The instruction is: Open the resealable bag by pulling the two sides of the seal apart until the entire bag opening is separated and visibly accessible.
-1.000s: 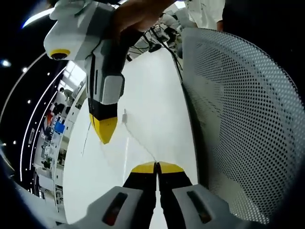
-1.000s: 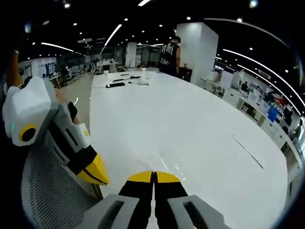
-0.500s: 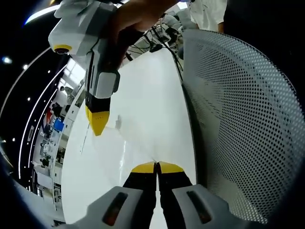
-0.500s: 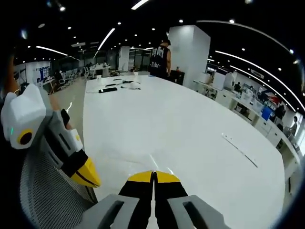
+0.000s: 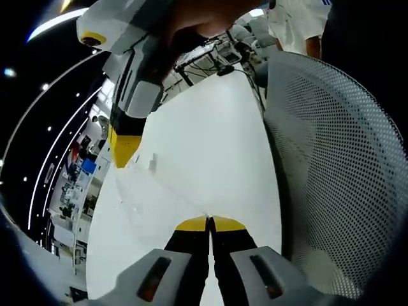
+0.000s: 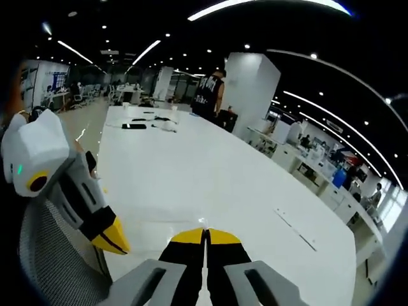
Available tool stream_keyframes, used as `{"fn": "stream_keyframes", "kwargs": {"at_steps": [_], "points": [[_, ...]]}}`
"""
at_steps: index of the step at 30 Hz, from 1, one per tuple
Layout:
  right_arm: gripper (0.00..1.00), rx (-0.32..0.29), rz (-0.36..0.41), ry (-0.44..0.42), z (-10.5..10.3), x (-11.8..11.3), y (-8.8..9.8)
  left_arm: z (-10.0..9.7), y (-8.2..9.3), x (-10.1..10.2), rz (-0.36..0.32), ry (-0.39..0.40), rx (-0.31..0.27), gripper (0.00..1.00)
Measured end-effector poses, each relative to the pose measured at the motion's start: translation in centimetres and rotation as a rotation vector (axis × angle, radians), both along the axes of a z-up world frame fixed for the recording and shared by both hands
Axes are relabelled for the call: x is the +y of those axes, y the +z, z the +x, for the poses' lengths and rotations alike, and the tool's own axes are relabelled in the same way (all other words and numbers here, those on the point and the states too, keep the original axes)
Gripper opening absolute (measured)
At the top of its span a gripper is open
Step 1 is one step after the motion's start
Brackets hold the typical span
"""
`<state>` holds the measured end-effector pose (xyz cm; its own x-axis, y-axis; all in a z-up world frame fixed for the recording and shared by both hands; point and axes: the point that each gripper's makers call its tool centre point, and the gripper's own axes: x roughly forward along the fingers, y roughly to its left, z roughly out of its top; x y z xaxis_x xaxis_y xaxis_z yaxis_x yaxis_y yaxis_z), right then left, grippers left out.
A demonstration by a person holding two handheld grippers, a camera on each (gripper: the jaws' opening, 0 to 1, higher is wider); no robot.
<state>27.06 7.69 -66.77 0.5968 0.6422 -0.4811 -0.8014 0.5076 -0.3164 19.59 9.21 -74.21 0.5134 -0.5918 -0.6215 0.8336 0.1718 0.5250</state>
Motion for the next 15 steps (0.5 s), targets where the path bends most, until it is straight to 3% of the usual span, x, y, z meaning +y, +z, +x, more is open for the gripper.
{"fn": "stream_keyframes", "kwargs": {"at_steps": [5,10,15], "points": [[0.00,-0.021,-0.029,0.024,-0.1,0.1,-0.1,0.2,-0.1,-0.1,0.002,0.006,-0.003,0.00],[0.00,0.013,-0.082,0.045,-0.7,0.1,-2.9,-0.7,-1.3,-0.5,0.032,-0.009,0.010,0.00],[0.00,0.041,-0.119,0.063,-1.8,-0.1,-5.2,-0.5,-1.6,-0.5,0.017,0.031,0.031,0.00]]}}
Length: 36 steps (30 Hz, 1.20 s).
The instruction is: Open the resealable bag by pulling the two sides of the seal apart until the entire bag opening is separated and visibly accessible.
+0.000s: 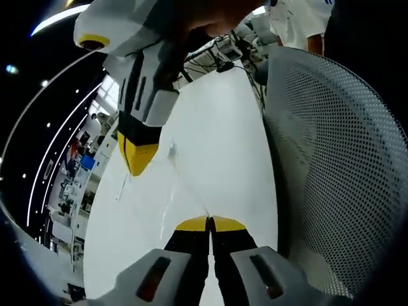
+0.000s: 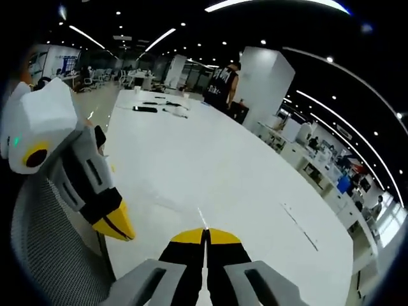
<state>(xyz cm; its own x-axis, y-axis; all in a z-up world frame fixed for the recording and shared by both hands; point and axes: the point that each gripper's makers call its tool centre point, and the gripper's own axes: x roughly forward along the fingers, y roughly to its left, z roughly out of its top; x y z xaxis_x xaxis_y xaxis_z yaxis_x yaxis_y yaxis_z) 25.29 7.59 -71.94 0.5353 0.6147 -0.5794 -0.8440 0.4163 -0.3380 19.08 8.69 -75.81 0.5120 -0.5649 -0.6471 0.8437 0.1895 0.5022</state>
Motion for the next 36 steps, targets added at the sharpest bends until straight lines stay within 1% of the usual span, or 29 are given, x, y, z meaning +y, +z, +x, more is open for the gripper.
{"fn": "stream_keyframes", "kwargs": {"at_steps": [2,3,5,8,11,13,16,20,25,27,28,30,33,36], "points": [[0.00,0.007,-0.034,0.021,-0.5,0.0,-1.0,0.3,0.0,0.1,-0.026,0.039,0.013,0.00],[0.00,-0.001,-0.051,0.037,-0.7,0.0,-1.4,0.5,0.2,0.1,-0.047,0.060,0.018,0.00],[0.00,-0.019,-0.079,0.070,-1.1,0.1,-2.0,0.5,0.4,0.1,-0.073,0.073,0.038,0.01],[0.00,-0.039,-0.121,0.093,-1.1,0.0,-2.6,1.1,1.0,0.4,-0.092,0.092,0.035,0.08],[0.00,-0.041,-0.130,0.093,-0.9,-0.1,-3.0,1.6,1.5,0.8,-0.116,0.121,0.041,0.16],[0.00,-0.049,-0.147,0.099,-0.9,-0.1,-3.5,2.0,2.1,1.0,-0.165,0.157,0.036,0.21],[0.00,-0.096,-0.216,0.129,-0.7,-0.4,-3.9,2.1,2.6,1.3,-0.198,0.186,0.048,0.25],[0.00,-0.116,-0.249,0.152,-0.6,-0.5,-4.6,2.0,2.7,1.8,-0.221,0.213,0.061,0.28],[0.00,-0.123,-0.265,0.154,0.1,-0.7,-5.4,1.8,2.1,2.6,-0.229,0.247,0.089,0.35],[0.00,-0.131,-0.278,0.154,0.4,-0.9,-5.7,1.8,2.2,3.0,-0.261,0.285,0.105,0.35],[0.00,-0.147,-0.295,0.158,0.7,-1.0,-5.8,1.9,2.6,3.1,-0.293,0.304,0.109,0.35],[0.00,-0.176,-0.324,0.166,1.3,-1.2,-5.9,2.0,2.9,3.4,-0.323,0.331,0.115,0.37],[0.00,-0.174,-0.323,0.161,1.9,-1.1,-6.1,2.3,3.0,4.0,-0.344,0.370,0.131,0.42],[0.00,-0.188,-0.335,0.164,2.6,-1.1,-6.3,2.4,2.7,4.7,-0.341,0.390,0.139,0.47]]}}
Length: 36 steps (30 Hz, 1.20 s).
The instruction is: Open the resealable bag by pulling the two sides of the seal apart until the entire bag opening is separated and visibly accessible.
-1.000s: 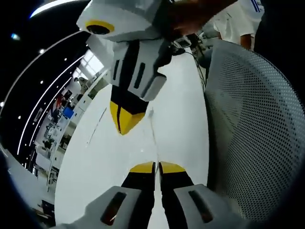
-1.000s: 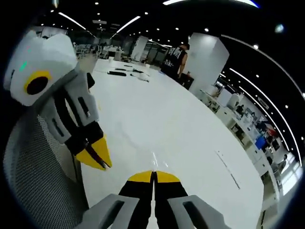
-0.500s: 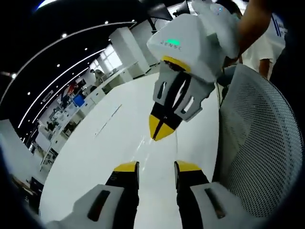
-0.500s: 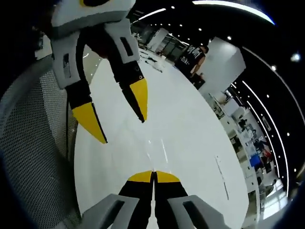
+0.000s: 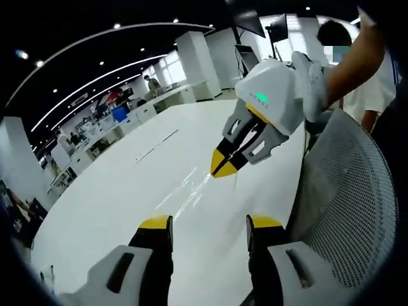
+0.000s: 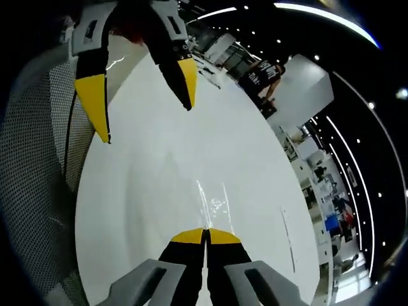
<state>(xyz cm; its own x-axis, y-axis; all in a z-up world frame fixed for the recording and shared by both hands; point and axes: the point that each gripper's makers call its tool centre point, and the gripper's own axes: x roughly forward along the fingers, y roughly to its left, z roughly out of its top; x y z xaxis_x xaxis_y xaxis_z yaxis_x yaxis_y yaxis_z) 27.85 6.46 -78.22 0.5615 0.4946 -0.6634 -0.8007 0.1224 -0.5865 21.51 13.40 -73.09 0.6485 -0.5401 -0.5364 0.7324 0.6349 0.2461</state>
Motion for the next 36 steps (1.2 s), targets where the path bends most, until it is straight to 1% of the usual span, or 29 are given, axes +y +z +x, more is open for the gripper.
{"fn": "stream_keyframes", "kwargs": {"at_steps": [4,7,9,10,11,12,13,17,21,24,29,32,35,36], "points": [[0.00,-0.024,-0.009,0.026,0.9,0.1,-0.2,0.3,0.3,0.8,-0.038,0.040,0.004,0.55],[0.00,-0.004,-0.008,0.002,1.6,-0.2,-0.7,0.4,0.2,1.2,-0.035,0.057,0.006,0.59],[0.00,0.001,-0.006,-0.005,1.8,-0.3,-1.0,0.5,0.1,1.5,-0.020,0.065,0.000,0.59],[0.00,0.013,-0.010,-0.014,2.0,-0.4,-1.4,0.5,0.0,1.6,-0.018,0.070,0.002,0.59],[0.00,0.029,-0.009,-0.025,2.0,-0.5,-1.8,0.5,0.0,1.6,-0.020,0.070,0.004,0.60],[0.00,0.053,0.010,-0.045,2.0,-0.4,-2.1,0.5,0.0,1.6,-0.024,0.070,0.009,0.60],[0.00,0.060,0.021,-0.050,2.1,-0.3,-2.1,0.5,-0.1,1.5,-0.023,0.069,0.011,0.60],[0.00,0.068,0.025,-0.063,2.3,-0.1,-2.4,0.5,-0.4,1.5,0.001,0.068,0.012,0.60],[0.00,0.095,0.060,-0.085,2.4,0.4,-2.5,0.4,-0.6,1.6,0.008,0.069,0.019,0.60],[0.00,0.094,0.049,-0.079,2.3,0.5,-2.8,0.4,-0.7,1.7,0.012,0.071,0.022,0.60],[0.00,0.106,0.026,-0.096,2.0,-0.2,-3.6,0.3,-0.9,1.9,0.014,0.077,0.033,0.59],[0.00,0.133,0.064,-0.124,1.8,-0.2,-3.5,0.2,-1.0,1.8,0.012,0.075,0.037,0.59],[0.00,0.153,0.087,-0.131,1.4,0.0,-3.6,0.2,-1.0,1.7,0.012,0.072,0.039,0.59],[0.00,0.170,0.104,-0.137,1.1,0.2,-3.7,0.2,-1.0,1.7,0.014,0.069,0.038,0.58]]}}
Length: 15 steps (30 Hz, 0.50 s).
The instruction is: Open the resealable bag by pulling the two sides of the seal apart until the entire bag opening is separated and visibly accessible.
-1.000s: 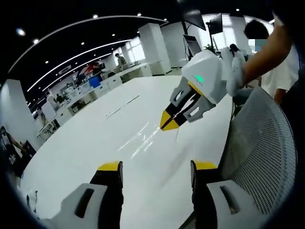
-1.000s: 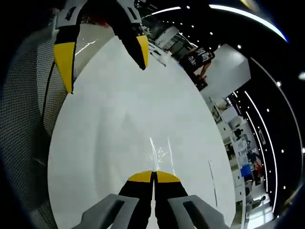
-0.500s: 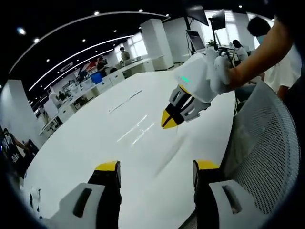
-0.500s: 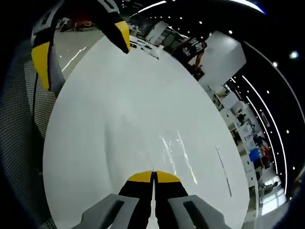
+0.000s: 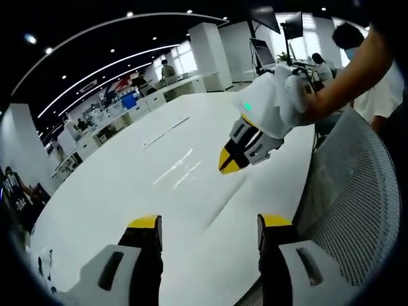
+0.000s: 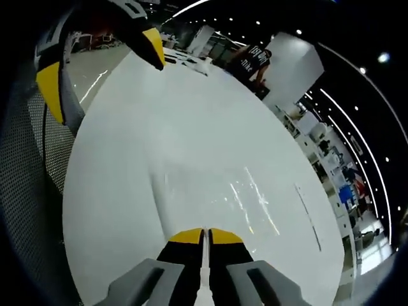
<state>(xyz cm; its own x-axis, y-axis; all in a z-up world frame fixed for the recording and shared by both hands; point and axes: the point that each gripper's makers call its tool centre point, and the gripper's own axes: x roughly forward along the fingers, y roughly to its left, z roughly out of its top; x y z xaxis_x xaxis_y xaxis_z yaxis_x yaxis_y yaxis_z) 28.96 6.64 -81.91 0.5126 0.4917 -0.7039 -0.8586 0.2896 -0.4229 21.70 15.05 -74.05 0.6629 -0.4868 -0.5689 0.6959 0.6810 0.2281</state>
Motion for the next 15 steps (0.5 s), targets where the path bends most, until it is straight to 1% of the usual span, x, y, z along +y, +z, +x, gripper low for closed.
{"fn": "stream_keyframes", "kwargs": {"at_steps": [1,2,3,5,11,13,14,15], "points": [[0.00,0.019,0.018,-0.011,-0.2,0.1,-0.1,0.0,0.0,0.0,0.001,-0.001,-0.001,0.58],[0.00,0.048,0.054,-0.028,-0.5,0.4,-0.2,0.0,0.0,-0.1,0.001,-0.003,-0.001,0.57],[0.01,0.057,0.068,-0.036,-0.5,0.4,-0.3,0.0,0.1,-0.1,0.001,-0.003,0.000,0.57],[0.06,0.078,0.086,-0.062,-0.5,0.3,-0.4,0.0,0.1,-0.1,0.001,-0.002,0.002,0.58],[0.10,0.102,0.157,-0.100,-0.6,0.2,0.4,-0.1,0.0,0.1,0.003,0.003,0.007,0.58],[0.13,0.114,0.178,-0.110,-0.8,0.0,0.7,-0.3,-0.1,0.0,0.000,0.000,0.015,0.59],[0.15,0.138,0.204,-0.125,-1.1,-0.1,0.8,-0.3,-0.2,0.0,0.000,0.000,0.017,0.59],[0.18,0.169,0.231,-0.117,-1.5,0.2,0.9,-0.3,-0.2,0.0,-0.002,0.000,0.015,0.60]]}}
